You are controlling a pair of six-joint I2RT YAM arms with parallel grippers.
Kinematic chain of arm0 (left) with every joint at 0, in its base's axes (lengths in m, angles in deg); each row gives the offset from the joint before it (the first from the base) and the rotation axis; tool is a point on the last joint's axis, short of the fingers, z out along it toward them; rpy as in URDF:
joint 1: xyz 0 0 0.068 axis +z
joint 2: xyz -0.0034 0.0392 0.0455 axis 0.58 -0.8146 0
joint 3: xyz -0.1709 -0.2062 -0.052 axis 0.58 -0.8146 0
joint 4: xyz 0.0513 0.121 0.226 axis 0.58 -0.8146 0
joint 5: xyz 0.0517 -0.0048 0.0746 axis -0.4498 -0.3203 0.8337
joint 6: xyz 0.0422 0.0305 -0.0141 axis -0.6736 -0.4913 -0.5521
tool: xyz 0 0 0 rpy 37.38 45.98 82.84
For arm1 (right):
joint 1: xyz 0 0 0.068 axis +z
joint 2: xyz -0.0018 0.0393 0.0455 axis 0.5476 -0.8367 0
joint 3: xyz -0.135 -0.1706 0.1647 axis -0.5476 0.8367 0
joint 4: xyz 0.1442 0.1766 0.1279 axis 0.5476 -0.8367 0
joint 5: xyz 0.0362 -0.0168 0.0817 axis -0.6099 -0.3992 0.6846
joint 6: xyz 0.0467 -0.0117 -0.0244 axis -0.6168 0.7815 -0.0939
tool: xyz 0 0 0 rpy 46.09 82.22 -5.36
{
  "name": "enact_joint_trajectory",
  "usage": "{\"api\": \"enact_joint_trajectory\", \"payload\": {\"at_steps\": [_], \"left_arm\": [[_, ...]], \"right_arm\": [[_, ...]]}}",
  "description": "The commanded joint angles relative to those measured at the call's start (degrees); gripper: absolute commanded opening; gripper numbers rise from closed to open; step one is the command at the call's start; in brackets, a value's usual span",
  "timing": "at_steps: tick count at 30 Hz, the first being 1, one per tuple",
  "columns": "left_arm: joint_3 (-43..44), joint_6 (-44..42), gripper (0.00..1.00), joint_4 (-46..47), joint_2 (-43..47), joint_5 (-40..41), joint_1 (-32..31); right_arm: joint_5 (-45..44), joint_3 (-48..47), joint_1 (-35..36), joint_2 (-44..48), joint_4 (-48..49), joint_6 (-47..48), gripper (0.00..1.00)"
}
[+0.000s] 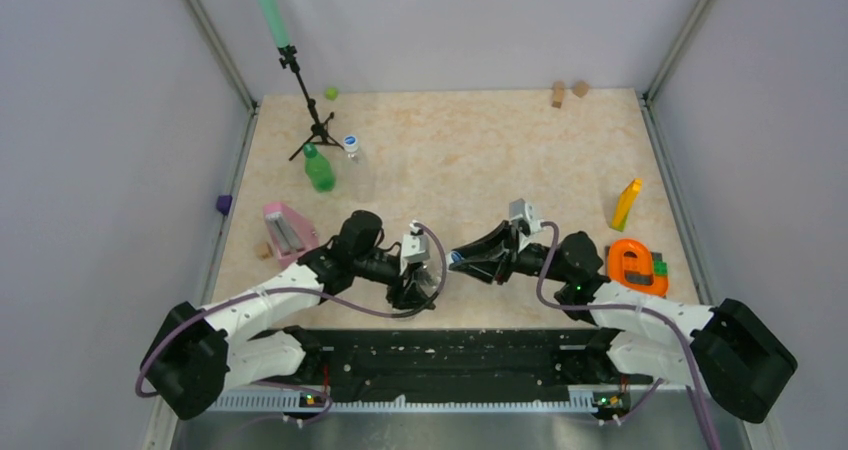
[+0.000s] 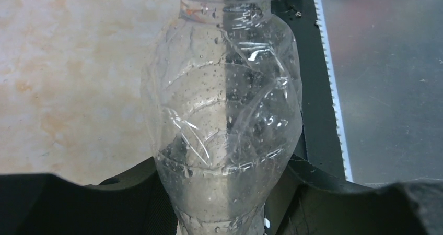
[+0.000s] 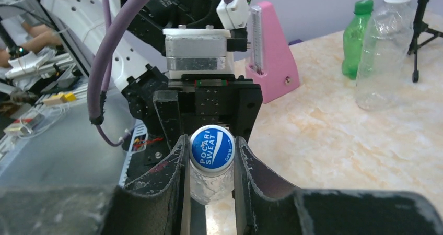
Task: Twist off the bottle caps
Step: Unscrew the bottle cap from the plastic bottle.
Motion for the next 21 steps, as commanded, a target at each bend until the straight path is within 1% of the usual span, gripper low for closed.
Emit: {"api": "enact_joint_trajectory", "payload": {"at_steps": [1, 3, 7, 9, 11, 13, 16, 21], "left_arm": [[1.48, -0.14, 0.00, 11.33, 3.59, -6.24, -0.44], [1.41, -0.16, 0.00, 10.34, 3.92, -1.84, -0.48], [1.88, -0.62, 0.00, 8.03, 3.85, 4.20, -0.45], [1.97, 0.40, 0.00, 8.37, 4.19, 7.11, -0.44], [0.98, 1.04, 0.00, 10.12, 4.81, 9.43, -0.44], [-0.07, 1.25, 0.00, 11.16, 5.24, 11.45, -0.44], [-0.19, 0.83, 0.00, 10.25, 5.28, 14.09, -0.44], [0.57, 0.04, 0.00, 6.82, 5.76, 16.02, -0.57]], "right_arm": [[7.11, -0.66, 1.76, -0.98, -4.51, 6.69, 0.00], [4.81, 0.07, 1.71, -0.92, -2.37, 4.54, 0.00], [0.04, 4.01, 1.71, -1.19, 5.69, -0.21, 0.00], [-1.60, 4.67, 1.76, -1.58, 6.36, -2.45, 0.00], [-4.75, 3.59, 1.72, -1.17, 2.34, -5.44, 0.11], [-7.56, 1.88, 1.76, -0.51, -3.22, -6.74, 0.13], [-10.35, 0.74, 1.72, 0.43, -6.98, -8.27, 0.20], [-16.78, 2.60, 1.71, 3.91, -7.95, -10.56, 0.25]]}}
